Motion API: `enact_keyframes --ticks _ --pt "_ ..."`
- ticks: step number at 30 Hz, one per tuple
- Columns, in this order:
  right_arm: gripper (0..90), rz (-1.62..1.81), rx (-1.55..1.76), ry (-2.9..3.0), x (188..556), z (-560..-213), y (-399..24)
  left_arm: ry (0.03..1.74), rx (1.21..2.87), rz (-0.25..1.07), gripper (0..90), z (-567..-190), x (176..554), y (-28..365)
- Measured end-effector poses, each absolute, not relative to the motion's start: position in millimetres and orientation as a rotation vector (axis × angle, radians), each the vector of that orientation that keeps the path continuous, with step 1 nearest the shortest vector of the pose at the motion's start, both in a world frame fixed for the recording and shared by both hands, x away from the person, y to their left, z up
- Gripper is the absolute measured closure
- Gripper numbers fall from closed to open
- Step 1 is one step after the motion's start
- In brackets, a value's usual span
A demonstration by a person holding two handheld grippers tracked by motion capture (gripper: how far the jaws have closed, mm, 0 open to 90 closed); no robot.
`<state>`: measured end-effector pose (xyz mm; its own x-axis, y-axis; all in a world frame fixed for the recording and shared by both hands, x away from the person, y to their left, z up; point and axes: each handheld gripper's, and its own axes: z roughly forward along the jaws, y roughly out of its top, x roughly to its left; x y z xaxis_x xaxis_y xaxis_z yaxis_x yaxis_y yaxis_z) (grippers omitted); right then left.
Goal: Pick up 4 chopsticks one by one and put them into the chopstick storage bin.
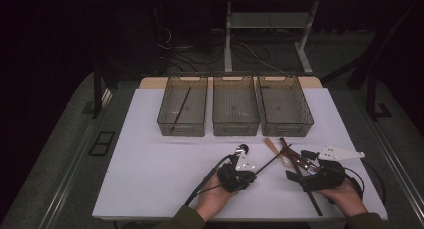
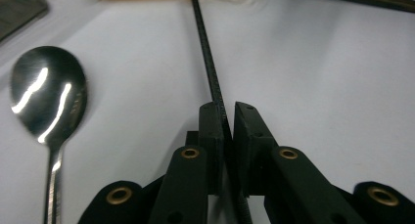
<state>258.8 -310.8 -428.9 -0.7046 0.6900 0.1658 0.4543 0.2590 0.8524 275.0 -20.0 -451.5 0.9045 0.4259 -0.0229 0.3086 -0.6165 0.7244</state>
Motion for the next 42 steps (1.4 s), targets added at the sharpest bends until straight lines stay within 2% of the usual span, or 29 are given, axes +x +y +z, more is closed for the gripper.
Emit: enact_keyframes --ticks 5,14,27,42 --pt "2.0 1.423 1.065 2.29 258.8 -428.9 -310.8 0.536 2.28 0.214 85.0 -451.1 277.0 -17.3" --pt "2.0 1.424 1.064 2.29 258.9 -429.0 -310.8 0.526 2.28 0.209 85.2 -451.2 276.2 -18.4" --pt "2.1 1.428 1.065 2.289 258.5 -428.6 -311.0 0.476 2.285 0.162 85.3 -445.3 279.3 -14.3" --pt "2.0 1.449 1.08 2.288 258.1 -430.8 -310.8 0.47 2.216 0.111 85.3 -429.5 287.2 -0.3"
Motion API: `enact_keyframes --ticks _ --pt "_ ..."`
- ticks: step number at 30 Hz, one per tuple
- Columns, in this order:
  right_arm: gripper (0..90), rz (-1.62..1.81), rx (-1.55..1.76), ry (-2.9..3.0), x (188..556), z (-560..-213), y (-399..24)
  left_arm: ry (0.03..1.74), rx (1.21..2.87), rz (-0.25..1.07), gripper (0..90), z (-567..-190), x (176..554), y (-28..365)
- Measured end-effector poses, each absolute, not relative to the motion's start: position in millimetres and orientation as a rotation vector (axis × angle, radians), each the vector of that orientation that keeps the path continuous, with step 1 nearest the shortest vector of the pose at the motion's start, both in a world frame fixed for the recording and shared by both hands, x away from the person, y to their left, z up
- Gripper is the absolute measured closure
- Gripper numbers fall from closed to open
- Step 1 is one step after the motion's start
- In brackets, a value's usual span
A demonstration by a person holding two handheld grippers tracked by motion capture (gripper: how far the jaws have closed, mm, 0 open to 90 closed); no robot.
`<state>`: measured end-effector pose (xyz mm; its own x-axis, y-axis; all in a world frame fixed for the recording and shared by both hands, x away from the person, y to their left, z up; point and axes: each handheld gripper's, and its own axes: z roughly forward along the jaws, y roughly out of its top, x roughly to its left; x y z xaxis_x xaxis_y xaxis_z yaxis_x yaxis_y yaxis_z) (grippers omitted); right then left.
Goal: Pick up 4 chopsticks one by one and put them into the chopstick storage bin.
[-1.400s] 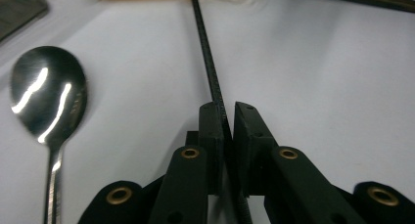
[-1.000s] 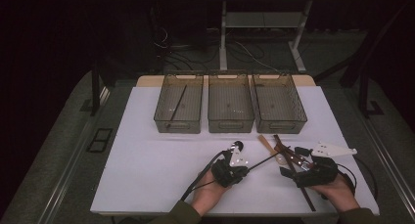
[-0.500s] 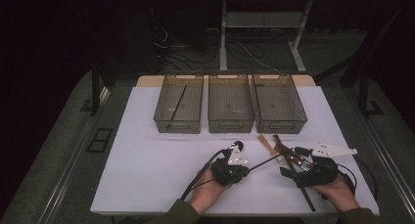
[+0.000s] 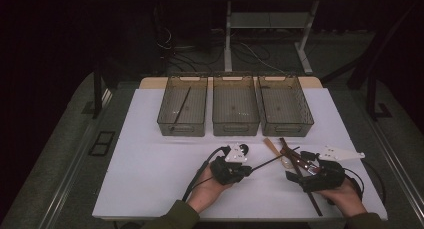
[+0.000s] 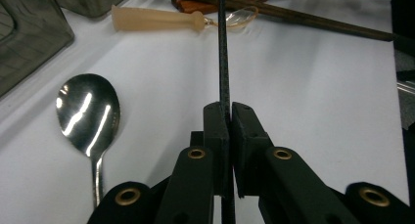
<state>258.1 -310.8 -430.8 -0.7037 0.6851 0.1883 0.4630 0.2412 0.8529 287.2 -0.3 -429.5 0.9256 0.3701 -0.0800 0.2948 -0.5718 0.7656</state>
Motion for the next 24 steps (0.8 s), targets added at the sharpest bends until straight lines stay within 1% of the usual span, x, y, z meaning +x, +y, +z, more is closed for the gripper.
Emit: enact_keyframes --ticks 15,24 --pt "2.1 1.457 1.081 2.281 257.9 -430.3 -310.6 0.438 2.161 0.074 85.3 -410.0 296.6 26.0" --pt "2.0 1.45 1.079 2.289 258.3 -430.6 -310.6 0.446 2.126 0.084 85.3 -395.8 306.3 56.4"
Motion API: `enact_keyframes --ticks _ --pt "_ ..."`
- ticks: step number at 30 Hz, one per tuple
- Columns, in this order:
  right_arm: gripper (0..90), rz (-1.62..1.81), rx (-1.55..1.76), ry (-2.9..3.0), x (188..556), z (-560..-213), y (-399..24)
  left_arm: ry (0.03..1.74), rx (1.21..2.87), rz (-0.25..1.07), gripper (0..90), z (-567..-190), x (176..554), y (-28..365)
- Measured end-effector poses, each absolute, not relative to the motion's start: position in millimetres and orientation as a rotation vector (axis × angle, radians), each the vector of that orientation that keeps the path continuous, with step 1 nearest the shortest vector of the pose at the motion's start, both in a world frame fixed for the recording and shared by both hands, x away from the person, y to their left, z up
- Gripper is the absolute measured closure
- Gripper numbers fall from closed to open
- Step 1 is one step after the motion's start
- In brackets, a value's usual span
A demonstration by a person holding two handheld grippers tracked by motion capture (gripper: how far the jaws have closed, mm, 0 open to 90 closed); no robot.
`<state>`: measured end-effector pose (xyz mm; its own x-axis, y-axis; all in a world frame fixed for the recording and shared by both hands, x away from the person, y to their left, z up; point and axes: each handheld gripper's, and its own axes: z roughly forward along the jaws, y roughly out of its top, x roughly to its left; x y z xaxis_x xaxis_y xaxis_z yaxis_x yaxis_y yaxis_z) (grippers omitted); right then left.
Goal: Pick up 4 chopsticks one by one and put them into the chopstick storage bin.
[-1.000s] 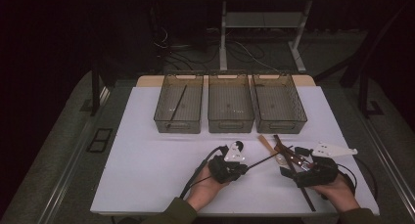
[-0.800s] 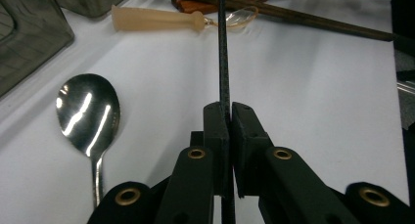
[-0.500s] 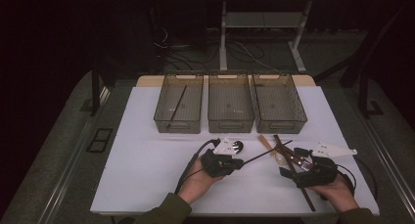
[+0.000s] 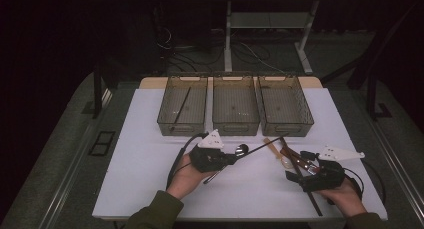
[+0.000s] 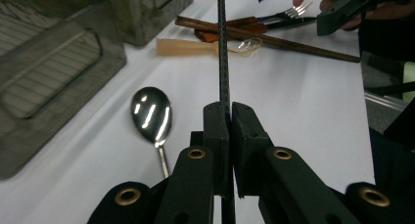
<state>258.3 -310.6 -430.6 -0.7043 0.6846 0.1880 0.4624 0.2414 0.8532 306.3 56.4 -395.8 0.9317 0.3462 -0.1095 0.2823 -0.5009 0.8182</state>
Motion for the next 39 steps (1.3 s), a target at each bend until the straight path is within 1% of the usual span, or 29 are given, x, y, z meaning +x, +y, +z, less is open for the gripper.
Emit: enact_keyframes --ticks 6,21,31,39 --pt "2.0 1.447 1.076 2.291 258.5 -430.8 -310.5 0.462 2.107 0.102 85.3 -388.7 312.3 76.9" --pt "2.1 1.445 1.076 2.292 258.7 -430.9 -310.4 0.565 2.076 0.16 85.3 -381.2 328.6 116.2" --pt "2.0 1.443 1.075 2.293 258.9 -431.1 -310.4 0.617 2.071 0.205 85.3 -377.4 338.6 133.4" --pt "2.0 1.445 1.081 2.289 258.9 -431.0 -310.5 0.669 2.045 0.211 85.2 -373.0 357.3 146.6"
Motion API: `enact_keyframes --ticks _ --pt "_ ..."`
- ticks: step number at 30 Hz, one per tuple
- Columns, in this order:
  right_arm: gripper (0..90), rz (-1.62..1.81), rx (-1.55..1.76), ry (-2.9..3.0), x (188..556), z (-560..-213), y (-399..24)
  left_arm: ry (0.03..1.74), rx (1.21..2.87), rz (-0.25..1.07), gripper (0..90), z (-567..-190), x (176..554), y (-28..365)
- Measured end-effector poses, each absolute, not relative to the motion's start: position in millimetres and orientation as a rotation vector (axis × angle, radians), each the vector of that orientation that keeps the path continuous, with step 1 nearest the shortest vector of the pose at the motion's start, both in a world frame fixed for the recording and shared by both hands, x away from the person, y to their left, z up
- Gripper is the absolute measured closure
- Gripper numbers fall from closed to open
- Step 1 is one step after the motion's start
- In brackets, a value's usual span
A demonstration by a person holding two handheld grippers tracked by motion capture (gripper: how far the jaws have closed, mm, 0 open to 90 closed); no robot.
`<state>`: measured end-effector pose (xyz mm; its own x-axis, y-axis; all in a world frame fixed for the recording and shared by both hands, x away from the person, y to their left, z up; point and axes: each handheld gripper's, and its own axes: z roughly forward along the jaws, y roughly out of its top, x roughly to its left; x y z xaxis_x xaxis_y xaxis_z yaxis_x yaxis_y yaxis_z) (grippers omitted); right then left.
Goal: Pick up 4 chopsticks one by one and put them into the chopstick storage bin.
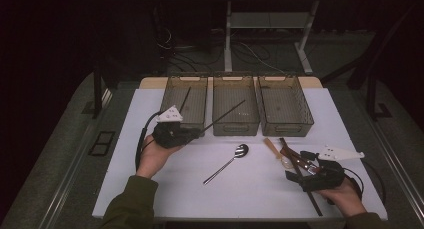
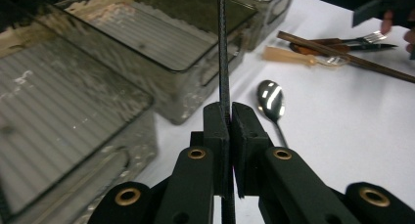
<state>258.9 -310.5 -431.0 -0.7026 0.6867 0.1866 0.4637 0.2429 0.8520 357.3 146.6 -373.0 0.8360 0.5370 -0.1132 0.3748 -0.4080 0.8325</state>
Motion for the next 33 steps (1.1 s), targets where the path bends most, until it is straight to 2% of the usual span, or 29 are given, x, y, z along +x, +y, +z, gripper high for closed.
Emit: enact_keyframes --ticks 16,33 --pt "2.1 1.445 1.086 2.291 259.5 -431.2 -310.6 0.775 2.026 0.304 85.3 -348.6 395.7 171.8" --pt "2.1 1.469 1.087 2.274 258.8 -429.7 -312.0 1.025 1.986 0.391 85.2 -355.6 441.9 184.2"
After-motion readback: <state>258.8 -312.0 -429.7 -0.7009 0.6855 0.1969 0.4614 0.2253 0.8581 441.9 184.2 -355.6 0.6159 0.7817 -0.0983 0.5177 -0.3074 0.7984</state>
